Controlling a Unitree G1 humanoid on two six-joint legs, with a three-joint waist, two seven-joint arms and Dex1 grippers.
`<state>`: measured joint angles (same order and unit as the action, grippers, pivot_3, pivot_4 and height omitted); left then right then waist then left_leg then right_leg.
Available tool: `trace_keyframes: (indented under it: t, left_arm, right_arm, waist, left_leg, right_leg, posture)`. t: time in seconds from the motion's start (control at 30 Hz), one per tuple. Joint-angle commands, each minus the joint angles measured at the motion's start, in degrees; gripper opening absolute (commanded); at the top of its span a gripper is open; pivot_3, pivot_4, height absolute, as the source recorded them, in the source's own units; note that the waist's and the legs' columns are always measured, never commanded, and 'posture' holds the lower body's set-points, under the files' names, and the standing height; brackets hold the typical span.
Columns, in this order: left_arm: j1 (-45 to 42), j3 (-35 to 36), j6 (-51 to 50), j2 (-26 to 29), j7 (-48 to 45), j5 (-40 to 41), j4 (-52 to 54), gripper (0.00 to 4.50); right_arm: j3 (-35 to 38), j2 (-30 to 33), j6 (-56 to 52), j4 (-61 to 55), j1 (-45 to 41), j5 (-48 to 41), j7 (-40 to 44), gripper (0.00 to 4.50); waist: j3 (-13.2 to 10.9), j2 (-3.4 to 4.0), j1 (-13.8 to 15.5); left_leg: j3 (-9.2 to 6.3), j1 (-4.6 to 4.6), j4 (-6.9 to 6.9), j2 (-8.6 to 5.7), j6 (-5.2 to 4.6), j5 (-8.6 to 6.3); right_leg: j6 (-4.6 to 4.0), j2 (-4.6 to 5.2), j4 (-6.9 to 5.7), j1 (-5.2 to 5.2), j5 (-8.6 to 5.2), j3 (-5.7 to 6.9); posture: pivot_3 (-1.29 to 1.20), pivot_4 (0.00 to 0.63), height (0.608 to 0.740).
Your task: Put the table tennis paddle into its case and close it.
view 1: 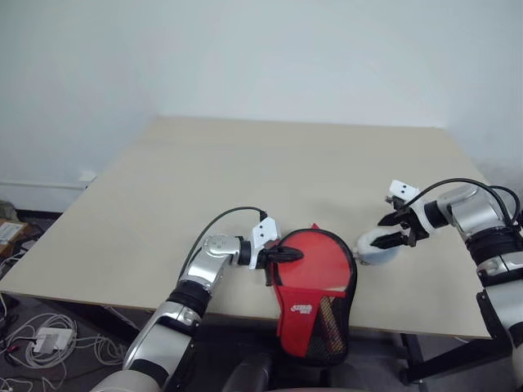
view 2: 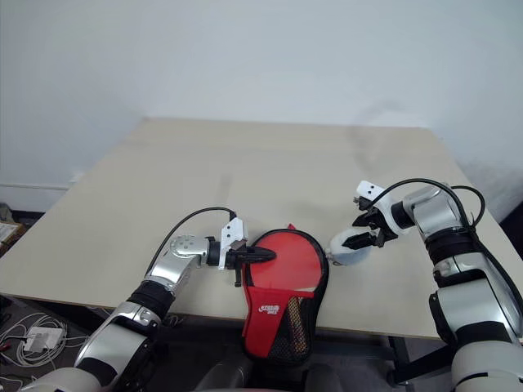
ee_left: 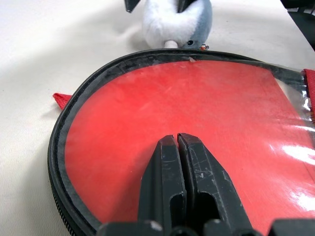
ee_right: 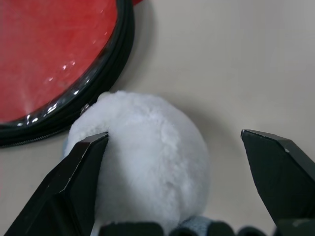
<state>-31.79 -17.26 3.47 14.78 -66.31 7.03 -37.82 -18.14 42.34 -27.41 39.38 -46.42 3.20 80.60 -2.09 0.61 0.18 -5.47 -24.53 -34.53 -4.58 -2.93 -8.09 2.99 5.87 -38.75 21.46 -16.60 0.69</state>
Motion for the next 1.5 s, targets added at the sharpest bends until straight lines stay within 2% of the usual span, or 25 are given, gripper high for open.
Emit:
trace_keyframes:
  t: [0.03,0.37,0.7,0.8,0.87,0.9,1.13,1.17,1.5]
  left_arm:
    - [1.4,-1.6,-0.9,0.7,0.8,-3.6,-2.9,0.00]
    - [1.5,-1.6,-0.5,0.6,0.8,-4.1,-3.0,0.00]
    - [1.2,-1.5,-0.8,0.7,0.4,-4.0,-3.1,0.00]
    - [1.2,-1.5,-0.8,0.7,0.3,-4.0,-3.2,0.00]
    - [1.1,-1.5,-0.8,0.7,0.2,-4.0,-3.4,0.00]
    - [1.1,-1.5,-0.8,0.7,0.2,-4.0,-3.5,0.00]
    - [0.6,-1.6,-0.7,0.5,-0.4,-4.1,-4.3,0.00]
    - [0.5,-1.7,-0.7,0.5,-0.5,-4.1,-4.4,0.00]
    - [-0.9,-2.1,-0.5,-0.1,-1.6,-4.4,-5.7,0.00]
  right_arm:
    - [0.9,1.8,-2.6,-4.5,2.0,-0.5,0.4,4.48]
    - [1.4,5.8,-7.4,-14.9,9.1,-2.3,2.0,4.48]
    - [1.5,4.6,-10.0,-18.8,11.3,-3.3,0.0,4.48]
    - [1.8,4.2,-10.2,-18.6,11.3,-3.5,-1.2,3.95]
    - [1.9,4.1,-10.2,-18.5,11.3,-3.6,-1.7,3.31]
    - [2.0,4.0,-10.2,-18.5,11.3,-3.7,-2.0,2.83]
    - [2.7,4.8,-8.8,-21.9,13.1,-4.5,-3.0,1.05]
    - [2.6,5.1,-8.0,-22.3,13.4,-4.4,-3.0,0.92]
    - [3.5,7.0,-6.9,-27.0,15.8,-6.4,-2.7,0.92]
  waist:
    - [0.0,0.00,0.0]
    - [0.0,-0.03,0.0]
    - [0.0,-0.04,0.0]
    - [0.0,-0.04,0.0]
    - [0.0,-0.05,0.0]
    - [0.0,-0.05,0.0]
    - [0.1,-0.15,0.0]
    - [0.1,-0.18,0.0]
    - [0.1,-0.21,0.0]
  left_leg:
    - [0.00,0.00,0.00,0.00,0.00,0.00]
    - [0.01,-0.01,-0.01,0.02,0.00,0.00]
    - [0.00,-0.02,-0.03,0.02,-0.01,-0.01]
    - [0.00,-0.01,-0.04,0.02,-0.01,-0.01]
    - [0.00,-0.01,-0.03,0.03,-0.01,-0.01]
    - [0.00,-0.01,-0.04,0.03,-0.01,-0.01]
    - [0.00,-0.01,-0.04,0.05,-0.01,-0.01]
    - [0.00,-0.01,-0.04,0.05,-0.01,-0.01]
    - [0.00,-0.02,-0.05,0.06,-0.01,-0.01]
  right_leg:
    - [0.00,0.00,0.00,0.00,0.00,0.00]
    - [0.01,0.04,0.01,-0.02,-0.02,0.00]
    - [0.01,0.05,0.01,-0.03,-0.02,0.01]
    - [0.01,0.05,0.02,-0.03,-0.02,0.01]
    - [0.01,0.05,0.02,-0.03,-0.02,0.01]
    - [0.01,0.04,0.01,-0.03,-0.02,0.01]
    - [0.01,0.04,0.02,-0.03,-0.02,0.00]
    - [0.01,0.04,0.01,-0.04,-0.02,0.01]
    - [0.01,0.09,0.03,-0.04,-0.04,0.01]
  posture:
    - [0.00,0.000,0.707]
    - [0.00,0.000,0.707]
    - [0.00,0.000,0.707]
    - [0.00,0.000,0.707]
    - [0.00,0.000,0.707]
    - [0.00,0.000,0.707]
    - [0.00,0.000,0.707]
    - [0.00,0.000,0.707]
    - [0.00,0.000,0.707]
